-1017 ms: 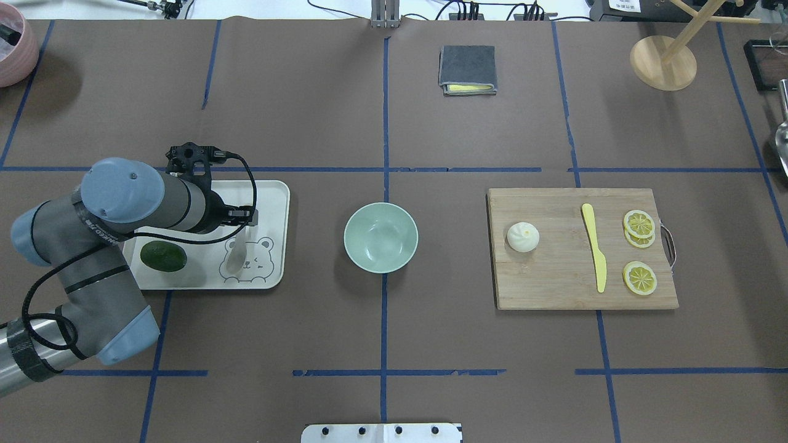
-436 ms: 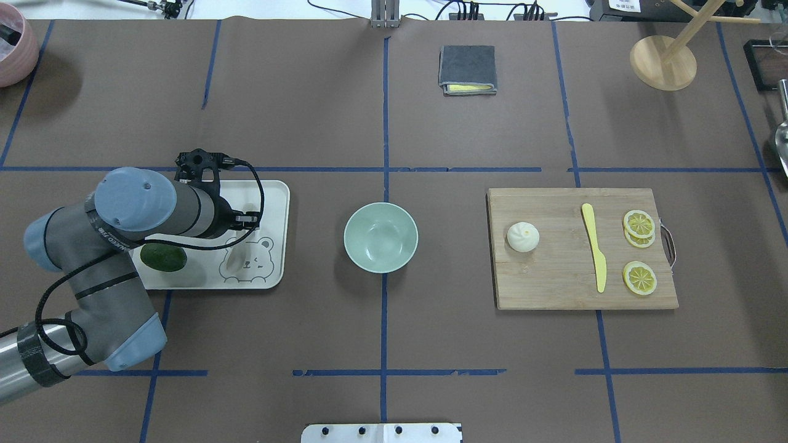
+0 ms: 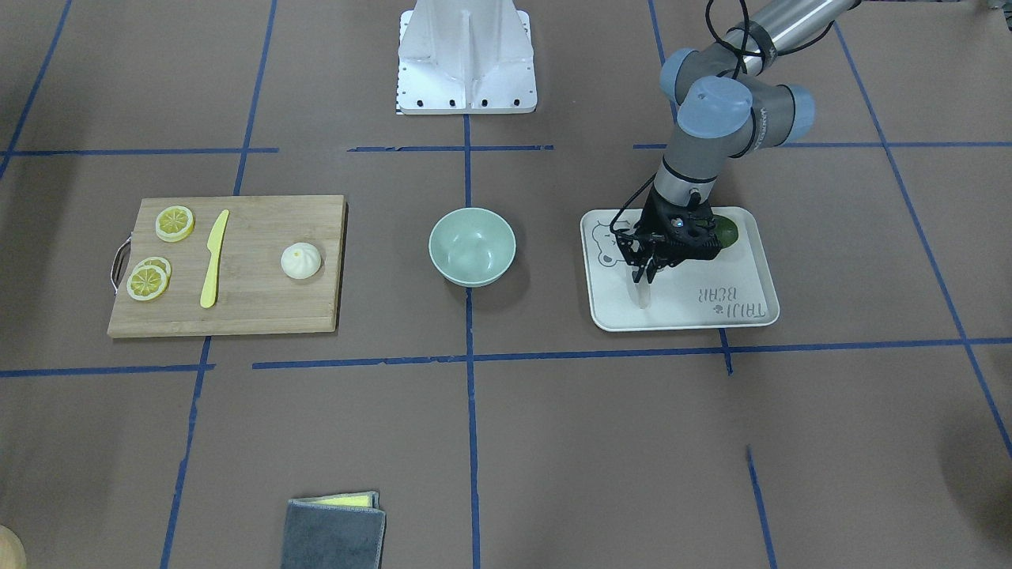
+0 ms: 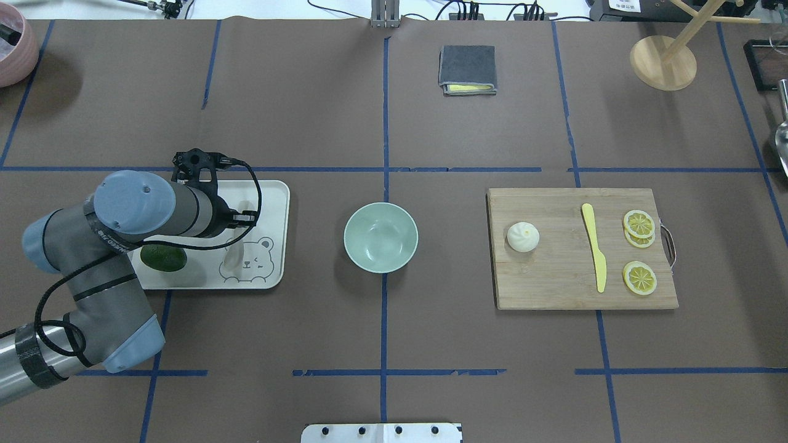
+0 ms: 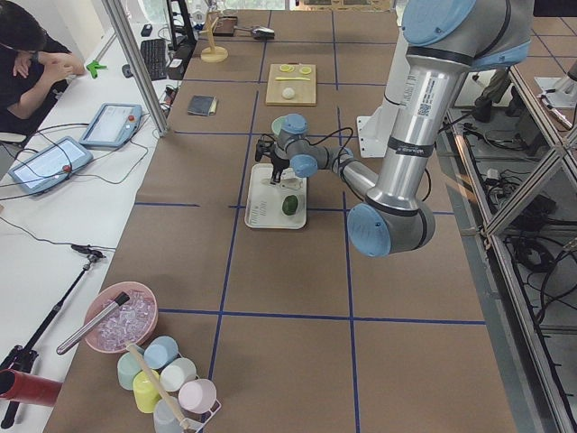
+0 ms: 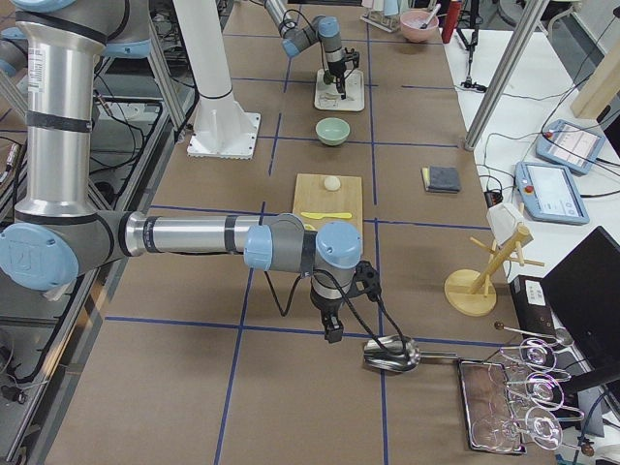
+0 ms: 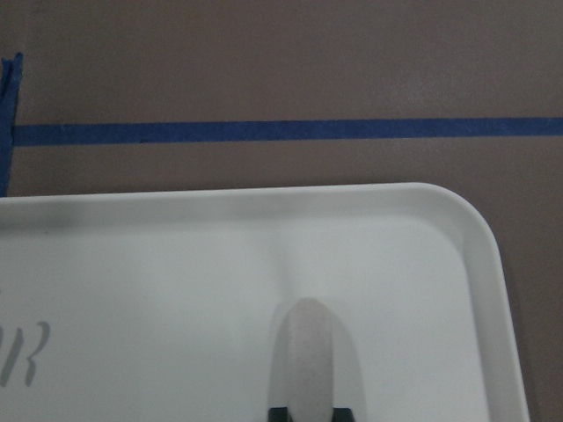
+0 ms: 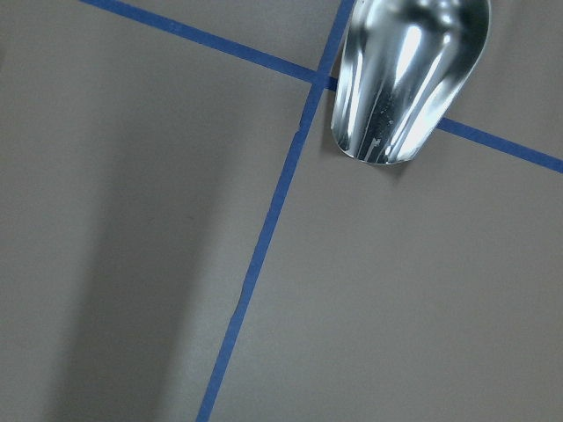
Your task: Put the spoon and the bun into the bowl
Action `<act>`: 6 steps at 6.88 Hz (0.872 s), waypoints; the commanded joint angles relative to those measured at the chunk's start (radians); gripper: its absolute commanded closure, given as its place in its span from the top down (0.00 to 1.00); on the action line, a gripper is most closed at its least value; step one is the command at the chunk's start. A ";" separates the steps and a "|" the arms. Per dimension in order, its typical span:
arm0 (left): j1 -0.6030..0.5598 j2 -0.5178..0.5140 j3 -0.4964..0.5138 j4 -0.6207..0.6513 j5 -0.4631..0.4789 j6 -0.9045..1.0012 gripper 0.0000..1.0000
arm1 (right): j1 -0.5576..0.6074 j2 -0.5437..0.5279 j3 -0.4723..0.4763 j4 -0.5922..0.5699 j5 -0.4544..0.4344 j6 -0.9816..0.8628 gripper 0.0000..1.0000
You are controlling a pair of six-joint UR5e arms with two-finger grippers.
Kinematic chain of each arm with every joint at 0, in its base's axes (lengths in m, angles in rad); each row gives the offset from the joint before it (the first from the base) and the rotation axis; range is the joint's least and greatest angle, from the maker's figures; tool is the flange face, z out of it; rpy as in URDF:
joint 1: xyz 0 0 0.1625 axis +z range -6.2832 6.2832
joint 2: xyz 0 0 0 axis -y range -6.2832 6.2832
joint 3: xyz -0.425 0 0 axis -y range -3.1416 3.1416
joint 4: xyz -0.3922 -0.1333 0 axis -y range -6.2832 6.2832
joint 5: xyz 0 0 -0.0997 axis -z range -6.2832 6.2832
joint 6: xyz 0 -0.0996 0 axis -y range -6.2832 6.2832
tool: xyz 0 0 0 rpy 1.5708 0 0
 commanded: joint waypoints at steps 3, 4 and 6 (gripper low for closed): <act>0.006 -0.263 -0.088 0.434 -0.002 -0.179 0.00 | 0.000 -0.001 0.000 0.000 0.000 0.000 1.00; 0.018 -0.334 -0.072 0.477 -0.003 -0.299 0.00 | 0.000 -0.001 0.000 0.000 0.000 0.000 1.00; 0.029 -0.504 0.103 0.479 0.007 -0.563 0.00 | 0.000 -0.001 -0.002 0.000 0.000 0.000 1.00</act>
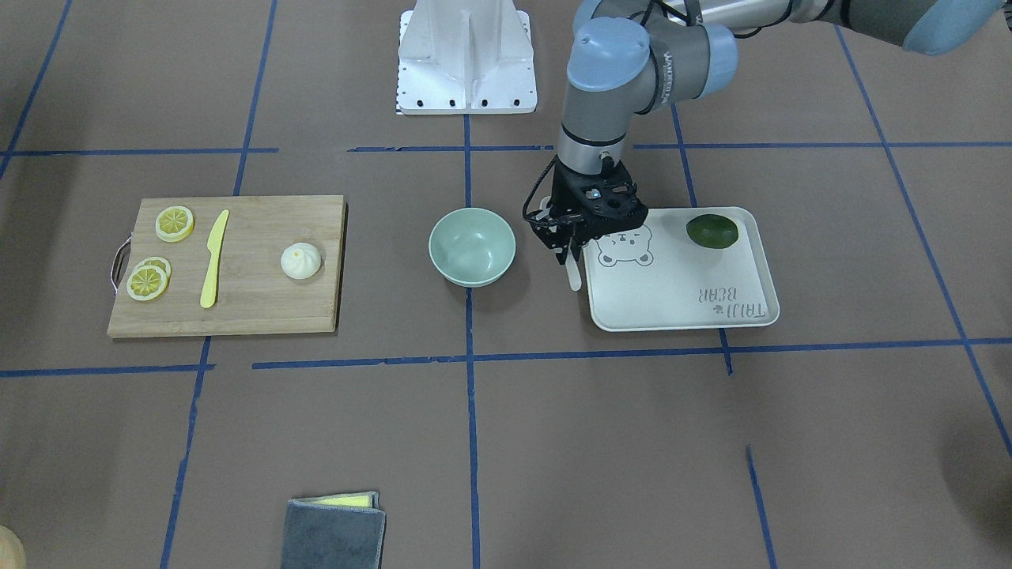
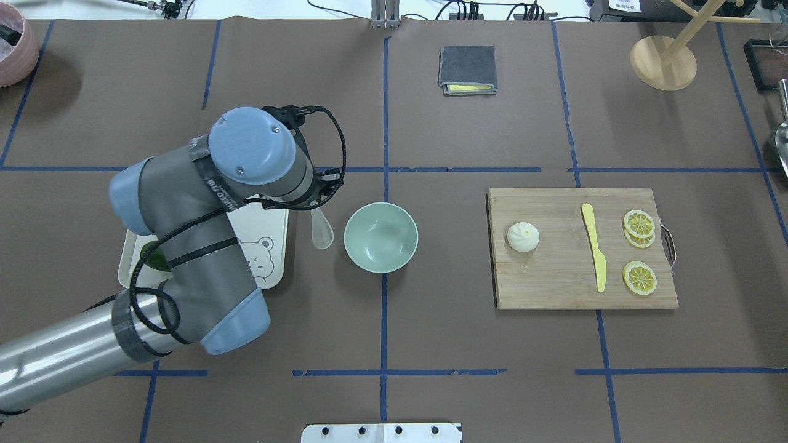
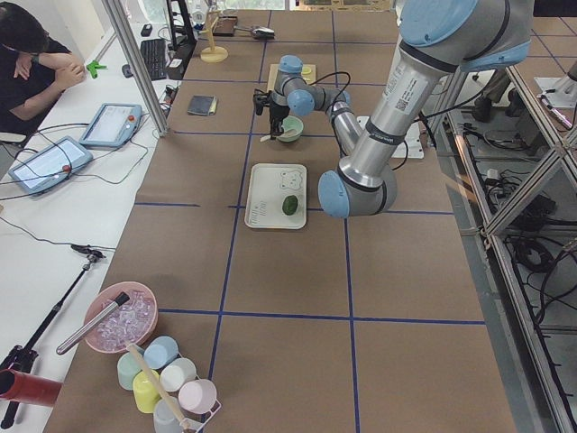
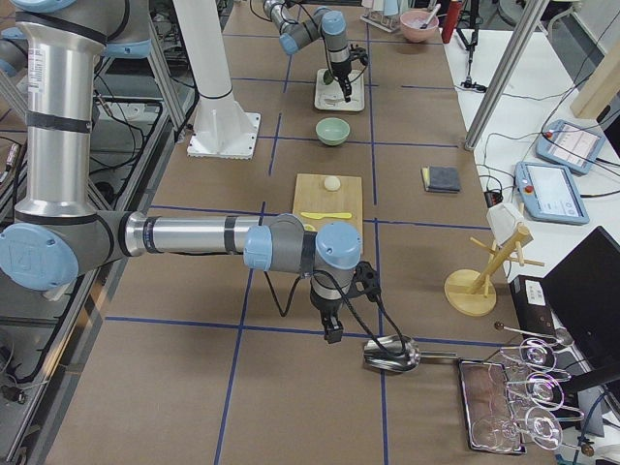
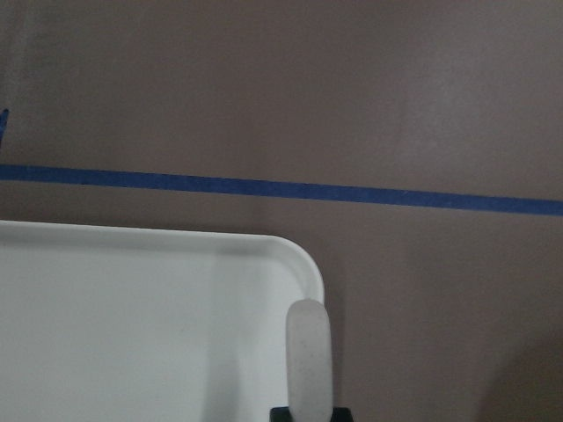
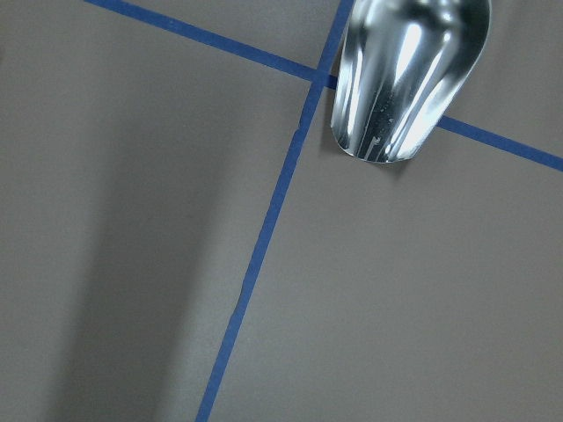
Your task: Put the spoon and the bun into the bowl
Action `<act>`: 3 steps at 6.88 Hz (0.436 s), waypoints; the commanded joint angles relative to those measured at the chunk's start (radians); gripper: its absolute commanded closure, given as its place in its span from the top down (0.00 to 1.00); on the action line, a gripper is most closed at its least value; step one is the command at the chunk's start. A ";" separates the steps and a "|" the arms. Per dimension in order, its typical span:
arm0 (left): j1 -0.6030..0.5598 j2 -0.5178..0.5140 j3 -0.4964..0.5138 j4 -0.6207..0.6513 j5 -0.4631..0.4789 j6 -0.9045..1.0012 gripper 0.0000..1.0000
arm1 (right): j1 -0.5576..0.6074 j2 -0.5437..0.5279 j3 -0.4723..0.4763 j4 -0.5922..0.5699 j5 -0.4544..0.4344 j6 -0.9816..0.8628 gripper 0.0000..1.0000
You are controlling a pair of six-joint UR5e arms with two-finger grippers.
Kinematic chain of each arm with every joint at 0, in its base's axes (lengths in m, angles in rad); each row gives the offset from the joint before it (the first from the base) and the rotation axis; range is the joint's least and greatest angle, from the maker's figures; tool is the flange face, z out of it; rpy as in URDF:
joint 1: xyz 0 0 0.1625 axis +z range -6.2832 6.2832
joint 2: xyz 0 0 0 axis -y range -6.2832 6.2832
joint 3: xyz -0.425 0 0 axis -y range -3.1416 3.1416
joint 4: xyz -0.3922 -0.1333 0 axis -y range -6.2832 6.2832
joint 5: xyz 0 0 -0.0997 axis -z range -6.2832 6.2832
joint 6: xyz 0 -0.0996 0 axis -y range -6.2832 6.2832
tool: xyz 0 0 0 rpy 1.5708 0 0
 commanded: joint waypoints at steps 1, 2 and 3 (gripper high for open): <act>0.029 -0.160 0.170 0.007 0.042 -0.204 0.00 | 0.000 0.000 -0.001 0.000 0.000 0.000 1.00; 0.077 -0.169 0.189 0.006 0.071 -0.238 0.00 | 0.000 0.000 -0.001 0.000 0.000 0.000 1.00; 0.086 -0.169 0.189 0.006 0.073 -0.238 0.00 | 0.000 -0.001 -0.001 -0.002 0.000 0.000 1.00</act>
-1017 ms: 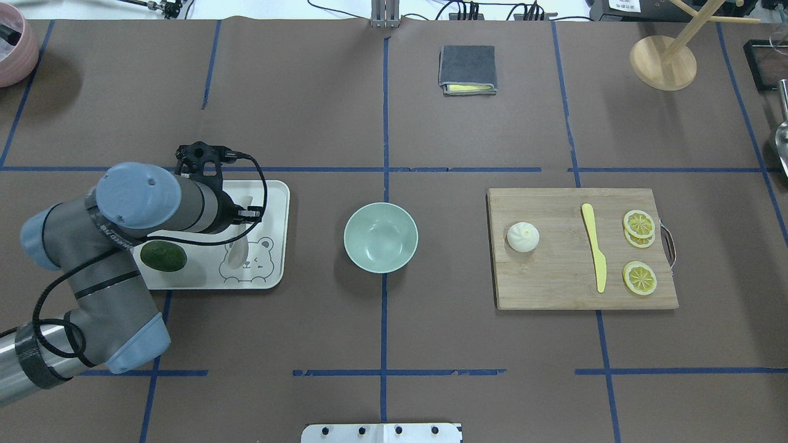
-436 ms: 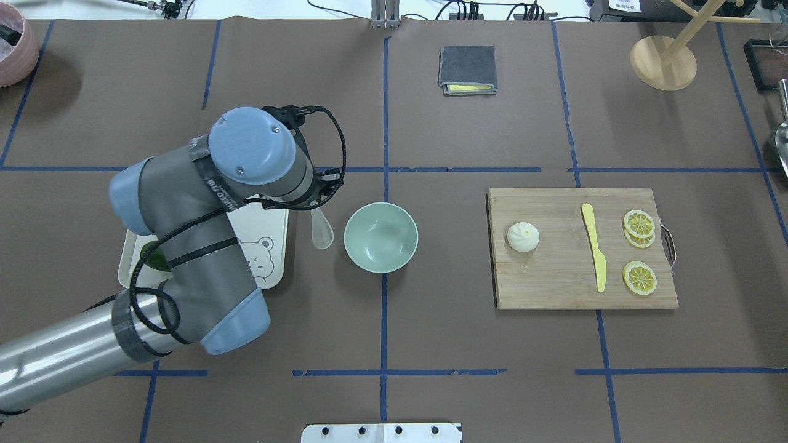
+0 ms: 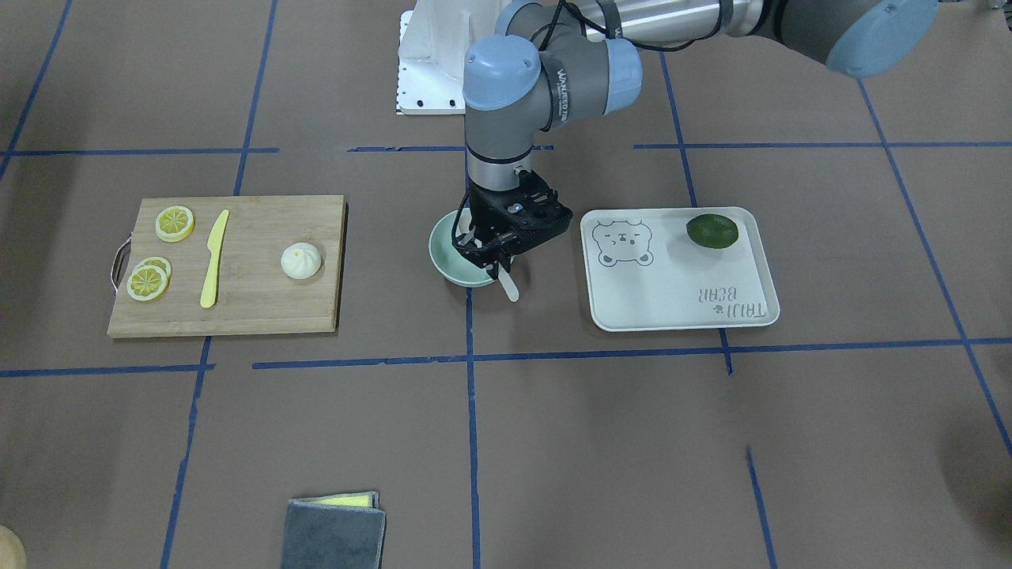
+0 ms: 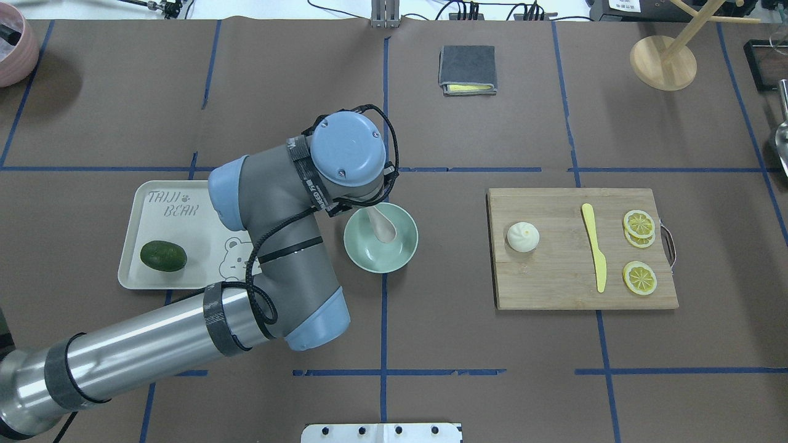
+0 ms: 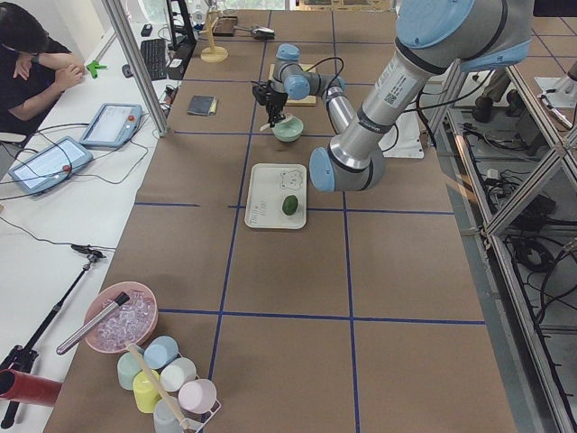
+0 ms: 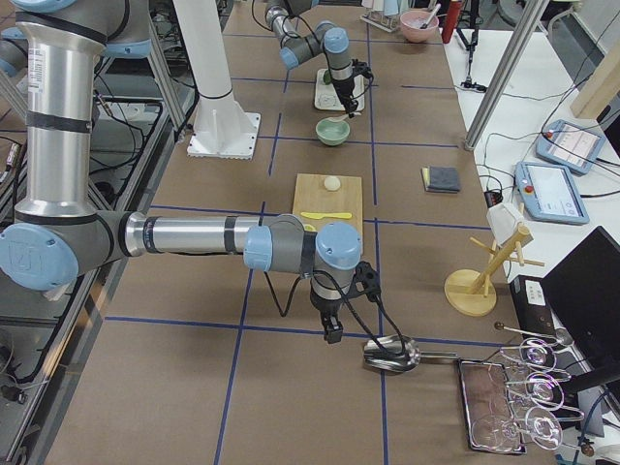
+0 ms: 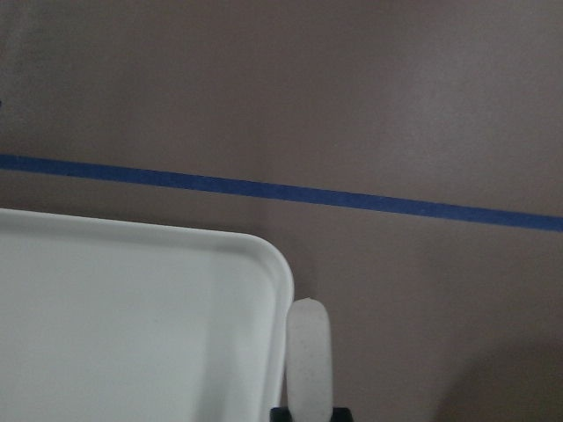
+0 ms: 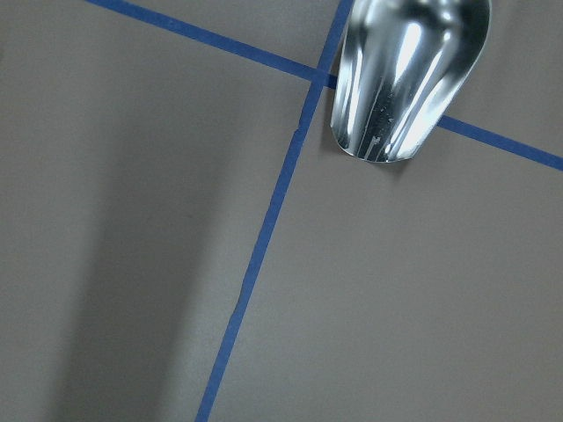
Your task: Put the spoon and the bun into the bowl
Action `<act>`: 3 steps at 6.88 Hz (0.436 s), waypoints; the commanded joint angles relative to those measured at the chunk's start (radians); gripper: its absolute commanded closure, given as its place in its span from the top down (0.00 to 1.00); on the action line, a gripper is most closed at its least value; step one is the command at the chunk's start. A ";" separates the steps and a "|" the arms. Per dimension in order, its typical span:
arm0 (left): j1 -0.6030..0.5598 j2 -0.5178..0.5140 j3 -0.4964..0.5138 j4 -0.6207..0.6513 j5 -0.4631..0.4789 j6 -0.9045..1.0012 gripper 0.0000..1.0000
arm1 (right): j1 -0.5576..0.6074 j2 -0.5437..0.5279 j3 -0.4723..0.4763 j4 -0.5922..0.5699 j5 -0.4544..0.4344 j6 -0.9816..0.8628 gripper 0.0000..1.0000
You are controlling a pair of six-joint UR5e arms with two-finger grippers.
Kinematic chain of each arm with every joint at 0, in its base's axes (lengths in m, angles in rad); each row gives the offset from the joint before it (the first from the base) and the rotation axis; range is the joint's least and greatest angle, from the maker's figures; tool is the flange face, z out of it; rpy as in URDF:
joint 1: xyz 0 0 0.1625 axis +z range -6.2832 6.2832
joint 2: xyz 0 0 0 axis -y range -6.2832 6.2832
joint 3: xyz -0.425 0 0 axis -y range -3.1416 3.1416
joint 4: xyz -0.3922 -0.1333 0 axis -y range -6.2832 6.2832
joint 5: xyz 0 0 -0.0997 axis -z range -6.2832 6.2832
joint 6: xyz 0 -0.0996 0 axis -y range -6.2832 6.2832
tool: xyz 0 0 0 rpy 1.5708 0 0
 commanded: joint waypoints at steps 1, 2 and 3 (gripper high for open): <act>0.030 -0.003 0.015 -0.002 0.014 -0.020 0.00 | 0.000 -0.001 0.000 0.000 0.000 0.000 1.00; 0.032 -0.003 0.013 -0.002 0.014 -0.006 0.16 | 0.000 -0.001 -0.002 0.000 0.000 0.000 1.00; 0.032 -0.001 0.013 -0.002 0.015 0.003 0.38 | 0.000 0.000 -0.002 -0.001 0.000 0.000 1.00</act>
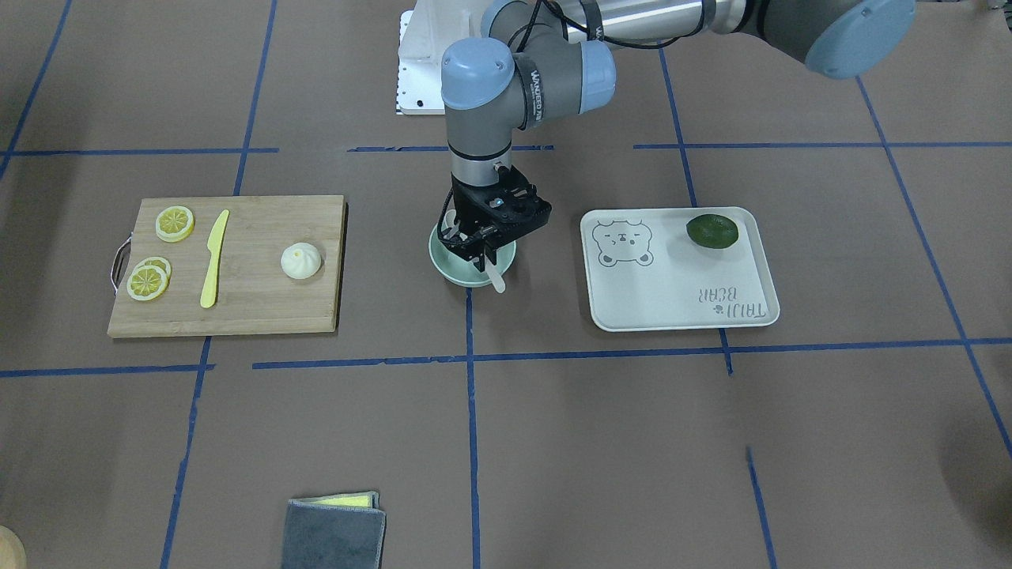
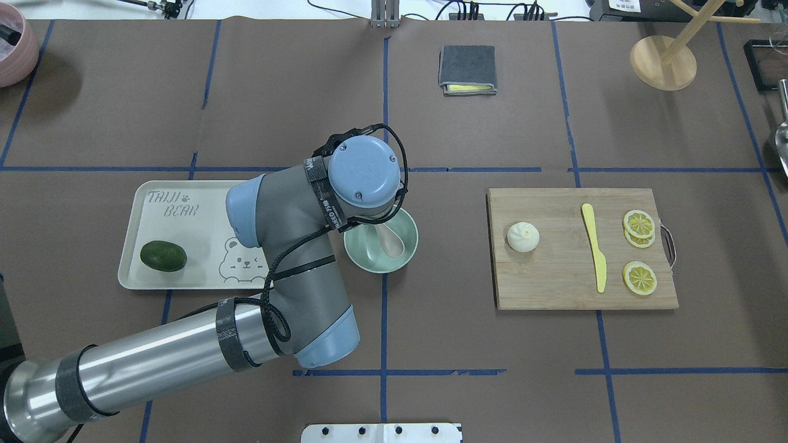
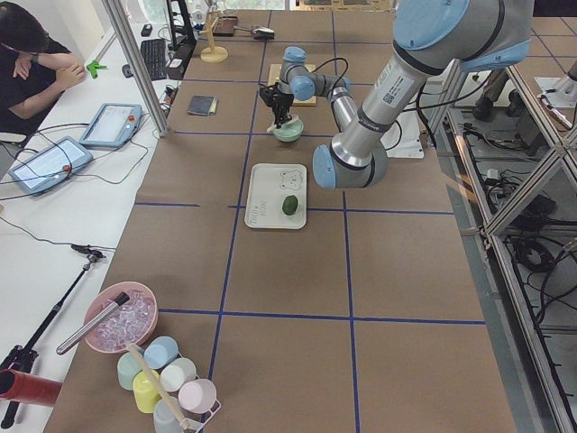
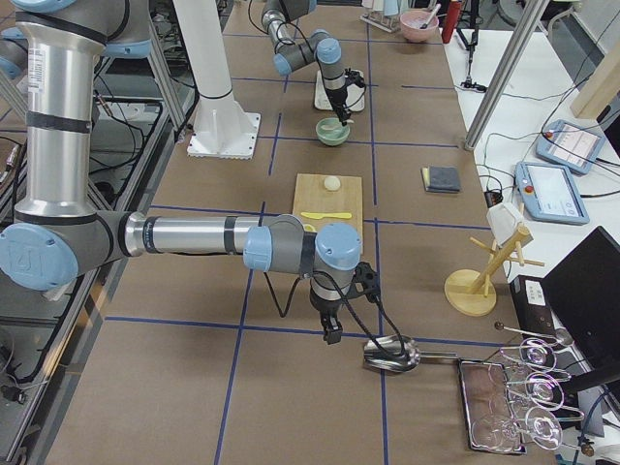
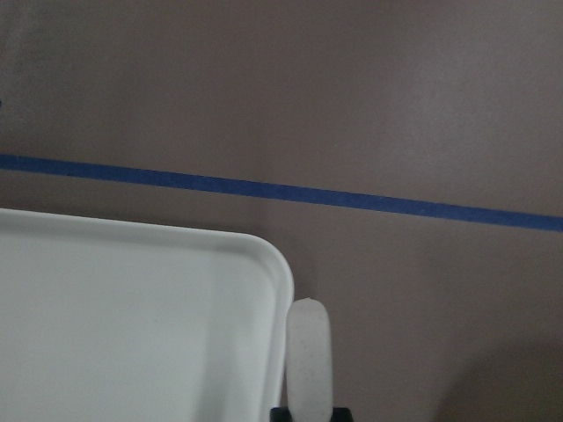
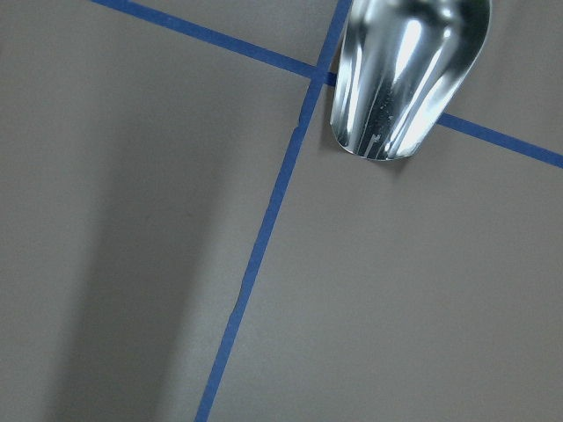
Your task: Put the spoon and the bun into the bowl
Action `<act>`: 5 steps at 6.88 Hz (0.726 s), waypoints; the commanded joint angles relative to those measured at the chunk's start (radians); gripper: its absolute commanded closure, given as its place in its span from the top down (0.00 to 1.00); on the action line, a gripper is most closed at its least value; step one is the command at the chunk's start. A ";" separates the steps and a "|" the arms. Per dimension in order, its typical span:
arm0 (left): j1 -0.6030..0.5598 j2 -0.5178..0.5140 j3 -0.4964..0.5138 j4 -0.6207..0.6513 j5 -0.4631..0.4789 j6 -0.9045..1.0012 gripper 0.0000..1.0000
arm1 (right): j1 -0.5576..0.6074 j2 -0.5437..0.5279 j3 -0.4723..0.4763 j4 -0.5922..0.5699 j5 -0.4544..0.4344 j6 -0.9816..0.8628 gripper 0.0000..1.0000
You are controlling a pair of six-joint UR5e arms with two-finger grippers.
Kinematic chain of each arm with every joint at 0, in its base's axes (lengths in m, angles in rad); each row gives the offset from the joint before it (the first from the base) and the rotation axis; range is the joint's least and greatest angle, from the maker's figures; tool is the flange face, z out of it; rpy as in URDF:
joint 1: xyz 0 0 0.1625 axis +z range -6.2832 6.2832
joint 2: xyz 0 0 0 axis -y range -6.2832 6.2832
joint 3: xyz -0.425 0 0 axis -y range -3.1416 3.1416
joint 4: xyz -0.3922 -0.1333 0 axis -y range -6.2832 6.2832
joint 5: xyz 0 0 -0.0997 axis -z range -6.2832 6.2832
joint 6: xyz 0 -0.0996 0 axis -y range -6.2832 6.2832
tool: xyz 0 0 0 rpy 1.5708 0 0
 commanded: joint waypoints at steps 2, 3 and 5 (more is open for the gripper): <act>0.000 0.012 -0.009 0.000 0.002 0.076 0.63 | 0.000 0.001 -0.001 0.000 0.000 0.002 1.00; -0.001 0.032 -0.034 -0.002 0.002 0.108 1.00 | 0.000 0.001 -0.001 0.000 0.000 0.002 1.00; -0.041 0.177 -0.278 0.026 -0.014 0.434 1.00 | 0.000 0.021 0.010 0.000 0.008 0.009 1.00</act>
